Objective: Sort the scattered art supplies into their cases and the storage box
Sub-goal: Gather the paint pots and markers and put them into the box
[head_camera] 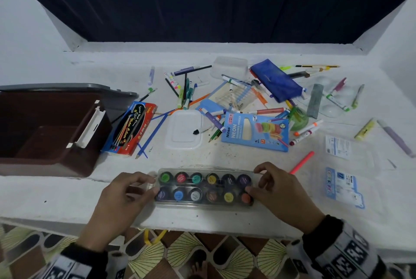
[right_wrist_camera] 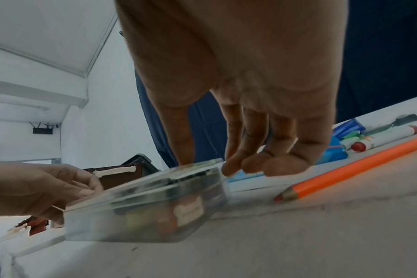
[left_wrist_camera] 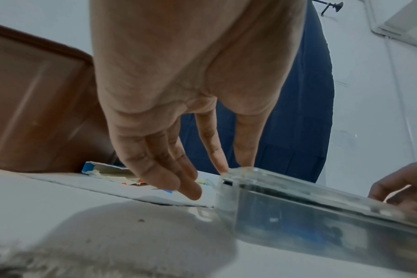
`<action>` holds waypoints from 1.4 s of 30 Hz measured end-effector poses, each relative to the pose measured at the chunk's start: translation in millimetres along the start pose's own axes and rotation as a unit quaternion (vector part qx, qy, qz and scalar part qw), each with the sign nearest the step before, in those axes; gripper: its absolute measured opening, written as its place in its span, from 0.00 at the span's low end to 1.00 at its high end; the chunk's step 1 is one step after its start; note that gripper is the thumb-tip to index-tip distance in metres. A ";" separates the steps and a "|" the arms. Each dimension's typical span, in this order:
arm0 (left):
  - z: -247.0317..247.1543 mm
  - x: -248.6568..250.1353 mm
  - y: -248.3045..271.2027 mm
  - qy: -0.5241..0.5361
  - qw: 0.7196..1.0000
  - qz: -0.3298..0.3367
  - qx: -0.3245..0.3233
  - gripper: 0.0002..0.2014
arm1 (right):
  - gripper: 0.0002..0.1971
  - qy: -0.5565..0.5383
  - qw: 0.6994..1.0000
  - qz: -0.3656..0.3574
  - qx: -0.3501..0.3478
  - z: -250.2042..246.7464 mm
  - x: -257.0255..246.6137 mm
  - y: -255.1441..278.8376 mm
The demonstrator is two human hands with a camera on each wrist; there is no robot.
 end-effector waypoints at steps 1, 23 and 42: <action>0.8 -2.1 -2.5 -0.009 1.000 -0.006 -0.009 0.08 | 0.17 0.012 1.000 0.010 -0.016 0.3 1.4 -1.5; -8.1 -13.3 -51.7 0.129 0.986 -0.057 -0.094 0.07 | 0.07 -0.192 0.972 0.072 -0.114 21.0 -13.8 -53.2; -6.7 -45.9 -77.3 0.210 0.964 -0.074 -0.144 0.03 | 0.09 -0.080 0.987 0.116 -0.083 13.9 -33.0 -69.4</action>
Point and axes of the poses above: each hand's wrist, its own y-axis away from the middle knuckle, its own z-axis out of the palm, x = y × z, the point moved 8 cm from there along -y, towards the middle knuckle, and after that the axes turned 8 degrees about -x, right-handed, at the moved point
